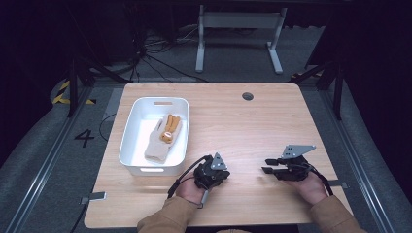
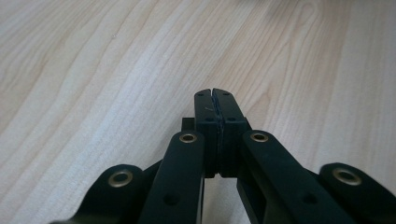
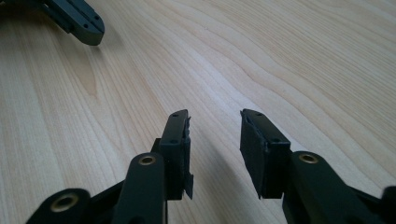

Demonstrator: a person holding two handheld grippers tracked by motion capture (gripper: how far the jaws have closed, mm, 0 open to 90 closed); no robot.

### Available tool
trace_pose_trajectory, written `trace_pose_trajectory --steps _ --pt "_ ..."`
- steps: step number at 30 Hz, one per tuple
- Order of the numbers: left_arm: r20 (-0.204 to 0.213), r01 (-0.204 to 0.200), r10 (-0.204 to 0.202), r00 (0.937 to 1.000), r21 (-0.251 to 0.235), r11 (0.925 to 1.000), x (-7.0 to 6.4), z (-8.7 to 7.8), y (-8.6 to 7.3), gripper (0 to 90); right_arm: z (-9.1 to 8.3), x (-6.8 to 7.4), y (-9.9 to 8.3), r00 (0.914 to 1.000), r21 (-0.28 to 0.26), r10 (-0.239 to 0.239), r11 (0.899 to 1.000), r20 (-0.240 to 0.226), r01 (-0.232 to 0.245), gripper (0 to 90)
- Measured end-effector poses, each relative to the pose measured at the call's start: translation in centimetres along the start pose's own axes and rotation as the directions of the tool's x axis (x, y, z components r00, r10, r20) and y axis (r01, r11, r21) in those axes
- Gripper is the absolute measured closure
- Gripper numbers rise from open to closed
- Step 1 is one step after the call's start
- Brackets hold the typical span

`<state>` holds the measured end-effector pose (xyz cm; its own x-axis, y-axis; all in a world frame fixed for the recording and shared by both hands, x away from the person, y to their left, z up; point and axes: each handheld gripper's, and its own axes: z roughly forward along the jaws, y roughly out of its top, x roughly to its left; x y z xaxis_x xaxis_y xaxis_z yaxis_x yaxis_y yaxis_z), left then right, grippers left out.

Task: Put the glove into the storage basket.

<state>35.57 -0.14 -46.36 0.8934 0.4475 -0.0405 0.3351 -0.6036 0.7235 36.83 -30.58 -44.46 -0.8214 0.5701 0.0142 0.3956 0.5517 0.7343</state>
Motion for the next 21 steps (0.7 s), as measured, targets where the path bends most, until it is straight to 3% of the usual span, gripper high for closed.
trace_pose_trajectory --steps 8,14,21 --pt "-0.044 -0.038 0.038 0.9983 0.007 0.9993 -0.5 0.6 -0.2 87.5 0.8 1.1 -0.1 0.9995 0.010 -0.031 0.999 0.009 0.031 62.7" --pt "-0.035 -0.002 0.002 0.9994 -0.018 0.9998 -0.1 0.5 -0.3 87.1 1.0 1.4 -0.2 0.9992 0.000 -0.036 0.999 0.018 0.036 62.5" --pt "-0.019 -0.001 0.000 0.9998 -0.044 0.9990 0.1 0.0 -0.2 82.2 1.0 1.4 -0.2 0.9991 -0.003 -0.037 0.999 0.021 0.037 61.4"
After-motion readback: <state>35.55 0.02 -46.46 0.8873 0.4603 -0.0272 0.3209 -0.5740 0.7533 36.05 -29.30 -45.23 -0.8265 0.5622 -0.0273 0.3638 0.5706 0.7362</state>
